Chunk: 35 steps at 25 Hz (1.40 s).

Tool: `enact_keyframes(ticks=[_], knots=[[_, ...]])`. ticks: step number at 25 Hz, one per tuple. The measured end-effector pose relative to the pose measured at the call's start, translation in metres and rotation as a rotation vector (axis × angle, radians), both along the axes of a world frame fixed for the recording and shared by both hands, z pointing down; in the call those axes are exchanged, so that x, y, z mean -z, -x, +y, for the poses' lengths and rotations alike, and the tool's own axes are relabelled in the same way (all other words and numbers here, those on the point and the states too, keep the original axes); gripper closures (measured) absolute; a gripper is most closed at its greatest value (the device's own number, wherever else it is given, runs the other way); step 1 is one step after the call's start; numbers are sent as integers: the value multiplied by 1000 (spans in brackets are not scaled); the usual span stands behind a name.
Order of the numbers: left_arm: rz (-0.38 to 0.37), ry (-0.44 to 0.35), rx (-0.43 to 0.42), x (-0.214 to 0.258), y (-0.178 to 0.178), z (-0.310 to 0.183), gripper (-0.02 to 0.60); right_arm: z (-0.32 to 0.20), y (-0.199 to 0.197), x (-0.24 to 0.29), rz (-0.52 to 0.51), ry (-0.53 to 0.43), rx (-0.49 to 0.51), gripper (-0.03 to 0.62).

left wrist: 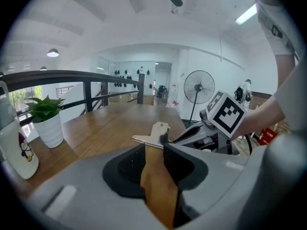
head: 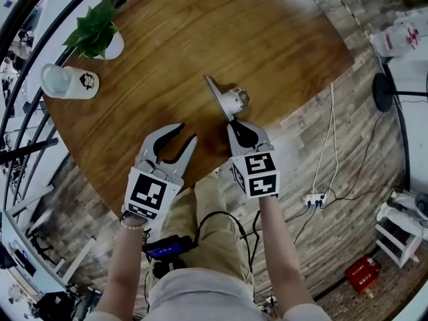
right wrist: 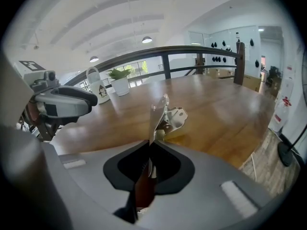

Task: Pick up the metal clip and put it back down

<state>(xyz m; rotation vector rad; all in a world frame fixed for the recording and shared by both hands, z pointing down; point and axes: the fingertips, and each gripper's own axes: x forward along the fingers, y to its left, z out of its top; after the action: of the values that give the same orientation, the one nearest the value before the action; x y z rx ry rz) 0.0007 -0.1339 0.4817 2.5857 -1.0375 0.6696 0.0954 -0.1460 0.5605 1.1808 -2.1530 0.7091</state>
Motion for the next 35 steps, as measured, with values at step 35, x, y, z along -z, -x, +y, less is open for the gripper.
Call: enact_keyframes(ticks=[35], knots=[[406,223,194,-15,-21,-77,413,5,4,47,-182,-72,10,556]])
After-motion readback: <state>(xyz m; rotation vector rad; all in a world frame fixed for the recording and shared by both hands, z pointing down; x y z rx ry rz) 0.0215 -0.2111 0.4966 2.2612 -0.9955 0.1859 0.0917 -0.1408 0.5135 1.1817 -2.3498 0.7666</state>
